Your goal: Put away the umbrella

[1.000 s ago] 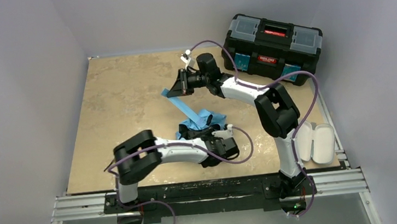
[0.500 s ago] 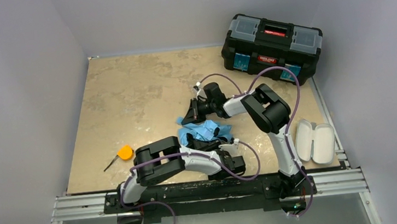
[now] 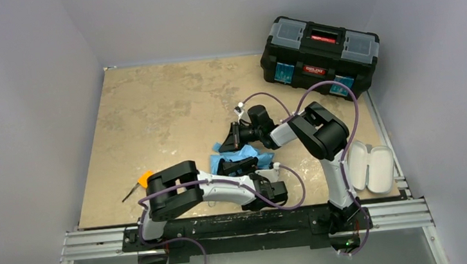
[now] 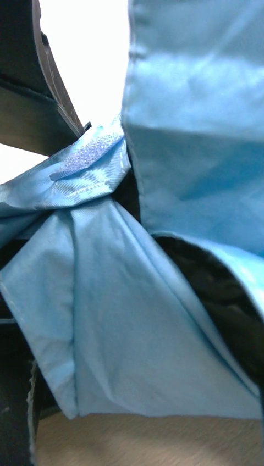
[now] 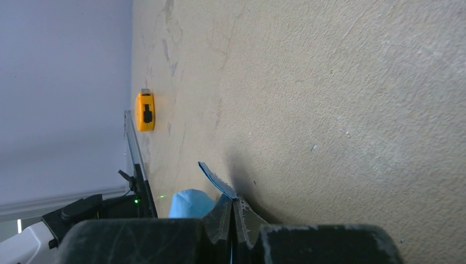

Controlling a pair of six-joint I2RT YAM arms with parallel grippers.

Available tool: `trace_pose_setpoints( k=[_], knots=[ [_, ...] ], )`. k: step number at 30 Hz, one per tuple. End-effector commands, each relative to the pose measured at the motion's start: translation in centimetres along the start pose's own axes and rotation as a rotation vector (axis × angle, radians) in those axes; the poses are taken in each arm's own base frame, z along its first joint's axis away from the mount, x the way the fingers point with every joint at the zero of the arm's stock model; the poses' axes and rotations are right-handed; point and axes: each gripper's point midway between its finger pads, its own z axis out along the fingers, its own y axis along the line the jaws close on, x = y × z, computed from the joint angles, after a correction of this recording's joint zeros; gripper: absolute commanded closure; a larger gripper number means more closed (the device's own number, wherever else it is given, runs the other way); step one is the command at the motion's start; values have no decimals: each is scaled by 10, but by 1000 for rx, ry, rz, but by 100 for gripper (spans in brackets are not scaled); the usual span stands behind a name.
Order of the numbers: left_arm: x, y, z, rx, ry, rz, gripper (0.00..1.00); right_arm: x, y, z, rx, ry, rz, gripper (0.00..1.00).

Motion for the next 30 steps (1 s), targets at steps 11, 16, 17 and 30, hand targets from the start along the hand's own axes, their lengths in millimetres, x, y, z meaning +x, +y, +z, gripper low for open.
trace_pose_setpoints(
  k=[11, 16, 17, 30],
  knots=[
    [-12, 2, -76, 481, -77, -184, 7, 5, -26, 2, 99, -7, -3, 100],
    [-19, 21, -92, 597, -122, -329, 5, 1, -23, 2, 101, -17, -7, 100],
    [-19, 29, -93, 601, -124, -363, 5, 0, -23, 2, 101, -19, -7, 100],
    [-1, 62, -56, 835, -149, -943, 0, -6, -12, 1, 81, -25, -19, 100]
  ],
)
